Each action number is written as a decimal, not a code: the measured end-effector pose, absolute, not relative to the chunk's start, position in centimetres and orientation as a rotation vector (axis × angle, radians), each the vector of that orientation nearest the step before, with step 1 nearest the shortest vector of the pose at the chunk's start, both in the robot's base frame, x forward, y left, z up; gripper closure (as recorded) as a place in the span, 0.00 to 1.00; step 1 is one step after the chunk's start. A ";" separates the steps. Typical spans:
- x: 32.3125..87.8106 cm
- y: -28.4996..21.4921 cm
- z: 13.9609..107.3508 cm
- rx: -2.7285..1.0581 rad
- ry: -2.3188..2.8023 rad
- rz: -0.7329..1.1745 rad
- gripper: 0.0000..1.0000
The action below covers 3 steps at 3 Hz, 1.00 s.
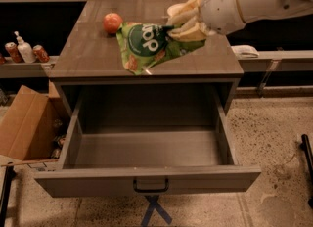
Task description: Pick green rice chip bag from top drawer and place on counter
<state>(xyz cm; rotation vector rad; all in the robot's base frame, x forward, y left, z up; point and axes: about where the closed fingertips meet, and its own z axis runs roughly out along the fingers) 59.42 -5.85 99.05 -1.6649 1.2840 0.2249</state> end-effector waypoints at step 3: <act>71.0 -10.6 97.0 -1.480 1.457 0.223 1.00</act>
Offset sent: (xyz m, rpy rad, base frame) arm 0.1342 -0.0635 -0.0136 0.0879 0.0646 -0.2202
